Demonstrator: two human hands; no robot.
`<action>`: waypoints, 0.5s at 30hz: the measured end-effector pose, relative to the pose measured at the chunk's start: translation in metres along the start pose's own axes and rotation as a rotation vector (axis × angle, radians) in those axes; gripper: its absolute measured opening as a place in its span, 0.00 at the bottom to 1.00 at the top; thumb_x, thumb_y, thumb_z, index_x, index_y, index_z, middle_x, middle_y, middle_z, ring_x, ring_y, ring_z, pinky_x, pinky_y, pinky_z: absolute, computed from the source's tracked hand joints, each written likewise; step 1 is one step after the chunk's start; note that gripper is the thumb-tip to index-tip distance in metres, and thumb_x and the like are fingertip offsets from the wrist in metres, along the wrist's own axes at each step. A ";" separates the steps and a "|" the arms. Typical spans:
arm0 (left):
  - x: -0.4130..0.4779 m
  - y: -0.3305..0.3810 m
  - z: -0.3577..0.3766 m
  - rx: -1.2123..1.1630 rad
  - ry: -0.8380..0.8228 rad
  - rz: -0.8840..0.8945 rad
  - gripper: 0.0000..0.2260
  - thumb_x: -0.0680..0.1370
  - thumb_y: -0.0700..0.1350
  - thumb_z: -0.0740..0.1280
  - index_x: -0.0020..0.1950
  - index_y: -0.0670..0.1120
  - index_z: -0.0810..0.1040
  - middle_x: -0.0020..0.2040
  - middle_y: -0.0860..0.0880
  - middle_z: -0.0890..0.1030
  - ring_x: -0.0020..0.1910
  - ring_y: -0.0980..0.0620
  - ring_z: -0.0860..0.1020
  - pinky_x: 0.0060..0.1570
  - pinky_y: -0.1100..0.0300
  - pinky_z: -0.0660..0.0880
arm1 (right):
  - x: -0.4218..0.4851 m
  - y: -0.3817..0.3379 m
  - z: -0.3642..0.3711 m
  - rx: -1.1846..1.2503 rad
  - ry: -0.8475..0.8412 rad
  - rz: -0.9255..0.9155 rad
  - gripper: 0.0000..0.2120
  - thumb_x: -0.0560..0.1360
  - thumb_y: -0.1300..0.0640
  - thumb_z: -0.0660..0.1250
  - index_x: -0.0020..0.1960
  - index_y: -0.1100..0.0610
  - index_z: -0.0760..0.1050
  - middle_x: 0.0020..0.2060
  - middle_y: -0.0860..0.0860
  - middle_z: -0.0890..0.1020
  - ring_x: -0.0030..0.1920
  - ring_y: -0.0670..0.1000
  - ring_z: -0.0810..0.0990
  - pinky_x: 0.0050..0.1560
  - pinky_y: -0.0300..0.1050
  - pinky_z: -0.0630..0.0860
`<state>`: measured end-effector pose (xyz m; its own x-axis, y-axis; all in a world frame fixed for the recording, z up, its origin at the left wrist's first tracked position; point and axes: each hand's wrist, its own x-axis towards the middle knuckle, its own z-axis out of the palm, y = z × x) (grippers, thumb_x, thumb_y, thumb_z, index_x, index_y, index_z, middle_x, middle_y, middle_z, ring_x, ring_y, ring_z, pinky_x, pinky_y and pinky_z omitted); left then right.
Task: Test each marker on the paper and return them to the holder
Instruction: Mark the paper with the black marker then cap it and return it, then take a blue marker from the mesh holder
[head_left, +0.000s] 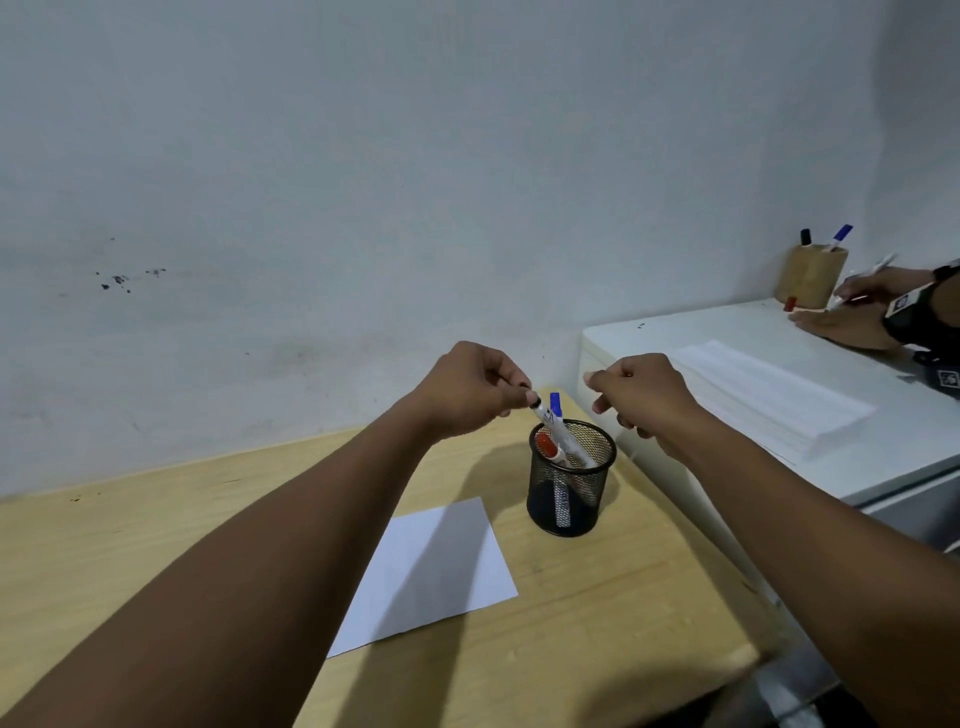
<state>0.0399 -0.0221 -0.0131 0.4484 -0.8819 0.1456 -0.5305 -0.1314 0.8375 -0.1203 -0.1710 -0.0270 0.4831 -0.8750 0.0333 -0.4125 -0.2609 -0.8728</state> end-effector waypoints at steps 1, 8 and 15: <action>0.002 -0.001 0.005 0.064 -0.027 0.005 0.04 0.74 0.42 0.77 0.44 0.43 0.85 0.36 0.46 0.84 0.36 0.52 0.79 0.39 0.58 0.75 | 0.000 -0.001 0.002 -0.007 0.003 -0.008 0.15 0.77 0.52 0.70 0.49 0.66 0.83 0.41 0.56 0.89 0.28 0.48 0.73 0.28 0.40 0.66; 0.014 0.004 0.025 0.130 -0.011 -0.029 0.10 0.79 0.51 0.68 0.50 0.48 0.87 0.57 0.46 0.86 0.59 0.48 0.80 0.59 0.54 0.75 | 0.005 0.002 0.008 -0.025 0.008 -0.042 0.13 0.76 0.54 0.71 0.48 0.65 0.84 0.43 0.55 0.89 0.32 0.45 0.75 0.32 0.40 0.65; 0.026 -0.002 0.040 0.274 -0.083 -0.026 0.13 0.79 0.43 0.69 0.63 0.47 0.82 0.57 0.44 0.86 0.55 0.47 0.82 0.49 0.61 0.76 | 0.007 0.007 0.012 0.011 -0.017 -0.027 0.08 0.75 0.58 0.69 0.45 0.62 0.84 0.45 0.55 0.88 0.34 0.46 0.74 0.33 0.41 0.66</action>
<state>0.0242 -0.0628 -0.0319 0.4105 -0.9089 0.0728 -0.6991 -0.2625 0.6651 -0.1100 -0.1739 -0.0386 0.5068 -0.8607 0.0490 -0.3910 -0.2802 -0.8767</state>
